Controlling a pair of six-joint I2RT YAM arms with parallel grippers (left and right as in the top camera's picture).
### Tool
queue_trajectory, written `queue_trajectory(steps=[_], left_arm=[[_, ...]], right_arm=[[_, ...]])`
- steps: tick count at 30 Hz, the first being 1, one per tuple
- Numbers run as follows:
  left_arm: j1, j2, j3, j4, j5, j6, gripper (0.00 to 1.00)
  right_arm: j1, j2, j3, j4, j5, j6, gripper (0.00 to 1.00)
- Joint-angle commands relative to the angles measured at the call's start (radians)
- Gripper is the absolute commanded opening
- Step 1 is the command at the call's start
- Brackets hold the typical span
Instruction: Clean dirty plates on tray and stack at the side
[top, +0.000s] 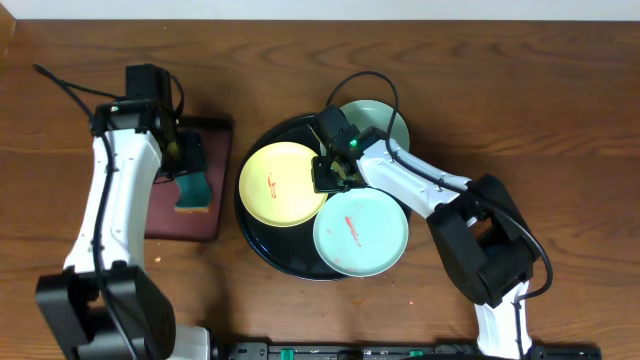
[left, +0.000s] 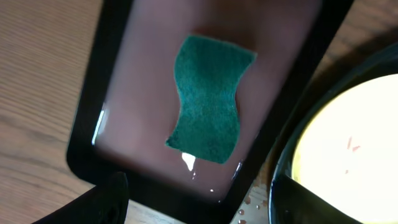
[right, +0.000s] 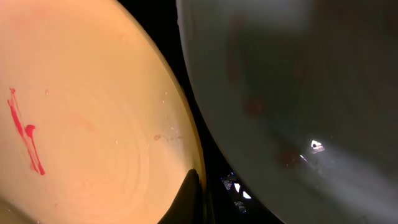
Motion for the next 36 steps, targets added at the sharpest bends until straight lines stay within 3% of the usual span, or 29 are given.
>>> queue_trajectory(steps=[1, 4, 7, 17, 22, 25, 36], left_arm=[[0.005, 0.076, -0.021, 0.014, -0.011, 0.047, 0.73], [0.005, 0.131, -0.021, 0.040, -0.012, 0.077, 0.67], [0.006, 0.216, -0.021, 0.077, -0.012, 0.092, 0.55], [0.047, 0.385, -0.021, 0.111, -0.001, 0.095, 0.47], [0.047, 0.420, -0.021, 0.142, 0.031, 0.094, 0.29], [0.047, 0.420, -0.021, 0.152, 0.033, 0.094, 0.08], [0.049, 0.340, 0.058, 0.058, 0.033, 0.093, 0.07]], right_arm=[[0.016, 0.022, 0.011, -0.009, 0.029, -0.027, 0.01], [0.018, 0.022, 0.011, -0.009, 0.029, -0.036, 0.01], [0.018, 0.022, 0.011, -0.008, 0.032, -0.043, 0.01], [0.019, 0.022, 0.011, -0.008, 0.032, -0.043, 0.01], [0.021, 0.023, 0.011, -0.001, 0.033, -0.043, 0.01], [0.021, 0.023, 0.011, -0.001, 0.033, -0.053, 0.01], [0.021, 0.022, 0.011, 0.002, 0.024, -0.070, 0.01]])
